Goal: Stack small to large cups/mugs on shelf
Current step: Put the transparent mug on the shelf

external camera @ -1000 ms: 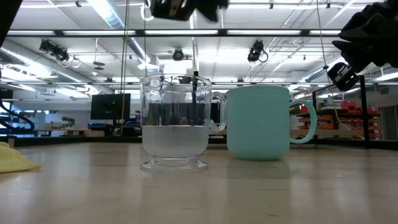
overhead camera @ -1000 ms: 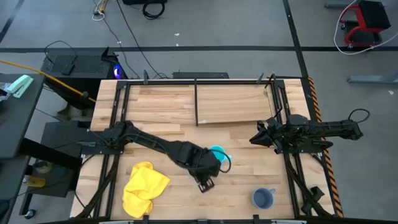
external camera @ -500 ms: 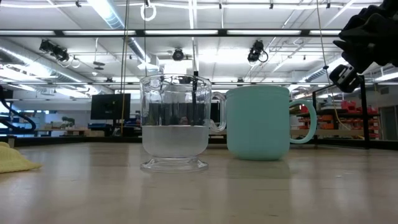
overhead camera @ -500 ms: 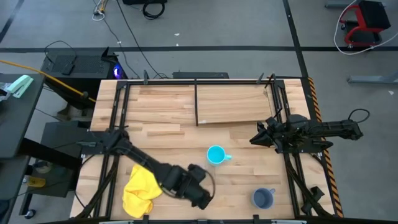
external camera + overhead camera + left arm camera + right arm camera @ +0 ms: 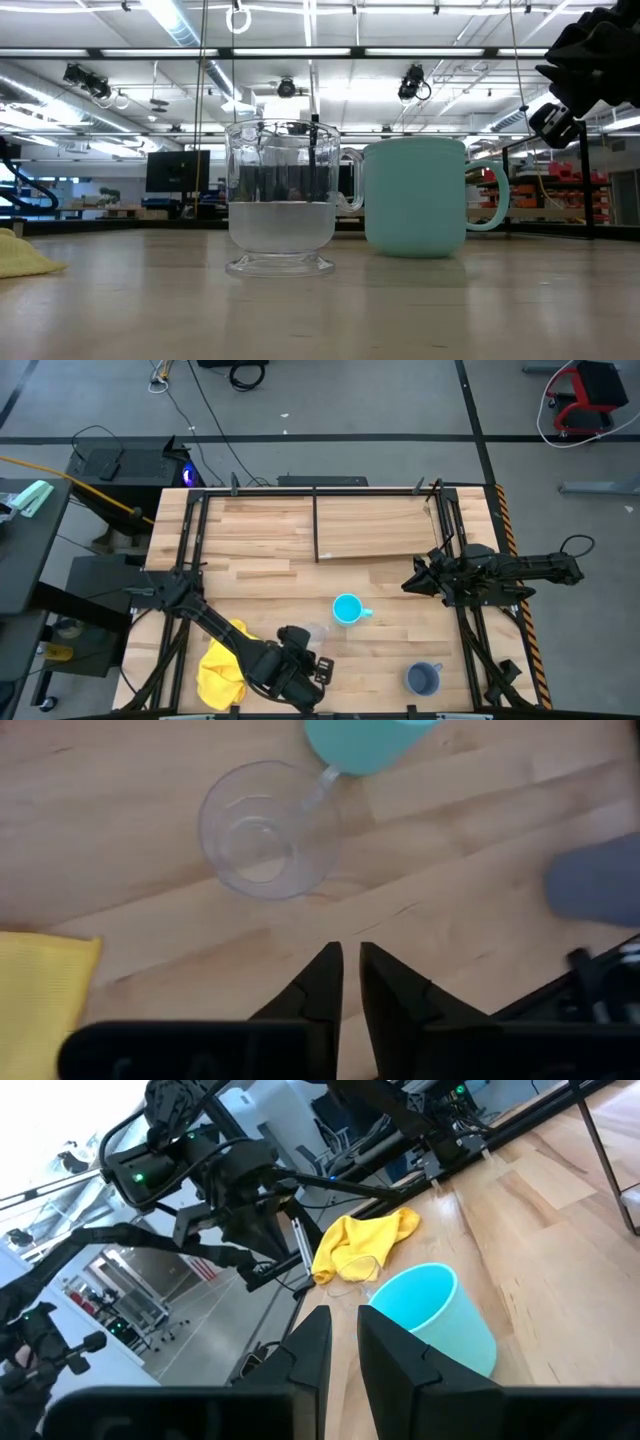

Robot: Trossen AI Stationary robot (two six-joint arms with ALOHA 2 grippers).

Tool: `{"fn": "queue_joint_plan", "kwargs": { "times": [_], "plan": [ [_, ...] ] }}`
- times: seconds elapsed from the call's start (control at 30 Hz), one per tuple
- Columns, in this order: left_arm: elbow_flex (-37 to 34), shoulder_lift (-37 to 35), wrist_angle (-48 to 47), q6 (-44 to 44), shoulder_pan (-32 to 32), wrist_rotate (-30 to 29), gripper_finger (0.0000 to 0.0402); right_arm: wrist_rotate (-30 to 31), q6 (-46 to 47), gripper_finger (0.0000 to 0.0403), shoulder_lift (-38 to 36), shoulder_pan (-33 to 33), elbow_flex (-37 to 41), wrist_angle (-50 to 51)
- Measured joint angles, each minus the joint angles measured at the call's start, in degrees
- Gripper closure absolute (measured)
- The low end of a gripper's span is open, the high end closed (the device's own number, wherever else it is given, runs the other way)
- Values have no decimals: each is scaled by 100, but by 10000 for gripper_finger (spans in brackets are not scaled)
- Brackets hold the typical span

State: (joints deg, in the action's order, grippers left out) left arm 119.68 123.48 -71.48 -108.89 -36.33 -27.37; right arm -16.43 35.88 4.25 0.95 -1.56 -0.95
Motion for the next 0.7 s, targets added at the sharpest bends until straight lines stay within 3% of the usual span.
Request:
{"fn": "queue_joint_plan", "kwargs": {
  "times": [0.17,0.27,0.53,0.7],
  "plan": [
    [0,41,67,-856,76,-69,366,-11,40,341,1,-2,0,2],
    [2,112,150,-806,88,-23,378,-78,35,341,2,0,0,-1],
    [2,132,645,2386,249,111,387,-474,-186,341,42,0,-2,8],
    [2,92,1011,3196,450,420,373,-714,-195,341,42,0,-2,-10]
  ]
}}
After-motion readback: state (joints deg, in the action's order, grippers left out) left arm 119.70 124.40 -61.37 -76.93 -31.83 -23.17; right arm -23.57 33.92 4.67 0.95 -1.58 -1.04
